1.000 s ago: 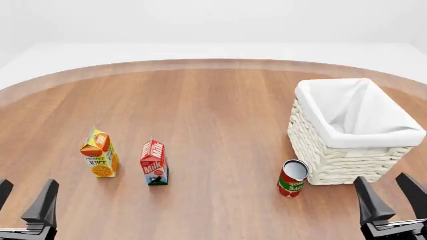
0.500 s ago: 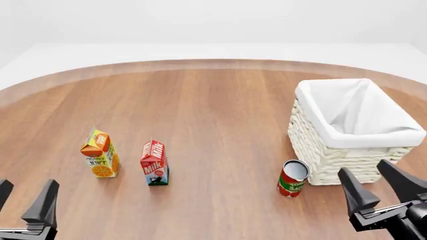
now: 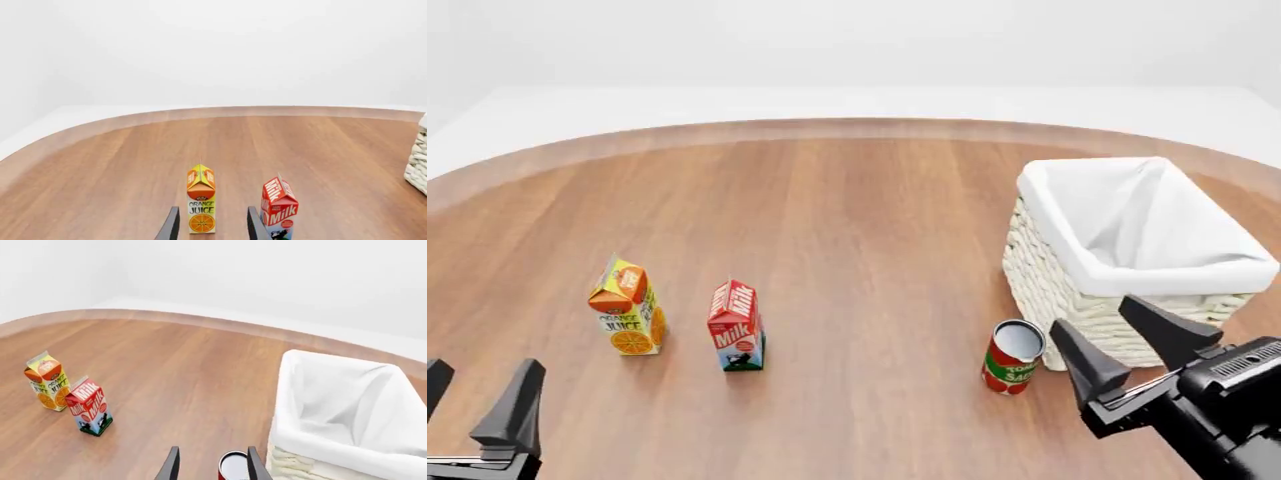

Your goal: Pick the milk and place it in the basket.

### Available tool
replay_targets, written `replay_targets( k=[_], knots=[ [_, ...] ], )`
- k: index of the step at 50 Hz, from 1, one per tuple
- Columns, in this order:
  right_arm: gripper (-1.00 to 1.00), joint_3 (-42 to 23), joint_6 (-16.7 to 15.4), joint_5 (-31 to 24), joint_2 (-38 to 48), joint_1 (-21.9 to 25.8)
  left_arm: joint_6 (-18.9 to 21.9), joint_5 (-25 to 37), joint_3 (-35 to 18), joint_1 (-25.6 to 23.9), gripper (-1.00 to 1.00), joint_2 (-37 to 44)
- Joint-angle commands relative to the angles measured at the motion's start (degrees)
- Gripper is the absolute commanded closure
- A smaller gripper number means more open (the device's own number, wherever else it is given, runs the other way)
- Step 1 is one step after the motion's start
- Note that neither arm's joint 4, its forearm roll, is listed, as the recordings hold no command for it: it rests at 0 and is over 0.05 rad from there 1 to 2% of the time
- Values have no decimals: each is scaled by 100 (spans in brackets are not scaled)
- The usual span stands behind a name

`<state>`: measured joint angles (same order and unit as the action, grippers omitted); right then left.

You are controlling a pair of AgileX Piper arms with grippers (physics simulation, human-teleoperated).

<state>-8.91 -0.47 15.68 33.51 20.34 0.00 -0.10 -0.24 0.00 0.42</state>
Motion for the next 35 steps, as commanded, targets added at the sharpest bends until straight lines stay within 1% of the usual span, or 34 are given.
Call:
replay_targets(
  k=[1, 5, 8, 10, 13, 16, 21, 28, 30, 35],
  knots=[
    [-100, -263, 4, 107, 502, 332, 0, 0, 0, 0, -100, 0],
    [-100, -449, 74, 99, 696, 435, 0, 0, 0, 0, -100, 0],
    [-100, -791, 344, -64, 1103, 526, 0, 0, 0, 0, -100, 0],
    [-100, -866, 365, -122, 1110, 599, 0, 0, 0, 0, -100, 0],
    [-100, -1148, 290, -326, 1300, 675, 0, 0, 0, 0, -100, 0],
    [-100, -1403, 415, -515, 1375, 800, 0, 0, 0, 0, -100, 0],
    [-100, -1769, 516, -747, 1613, 1040, 0, 0, 0, 0, -100, 0],
    [-100, -2081, 640, -940, 1898, 1264, 0, 0, 0, 0, -100, 0],
    [-100, -2171, 610, -1012, 1951, 1272, 0, 0, 0, 0, -100, 0],
    [-100, -2417, 764, -1157, 2140, 1318, 0, 0, 0, 0, -100, 0]
  ],
)
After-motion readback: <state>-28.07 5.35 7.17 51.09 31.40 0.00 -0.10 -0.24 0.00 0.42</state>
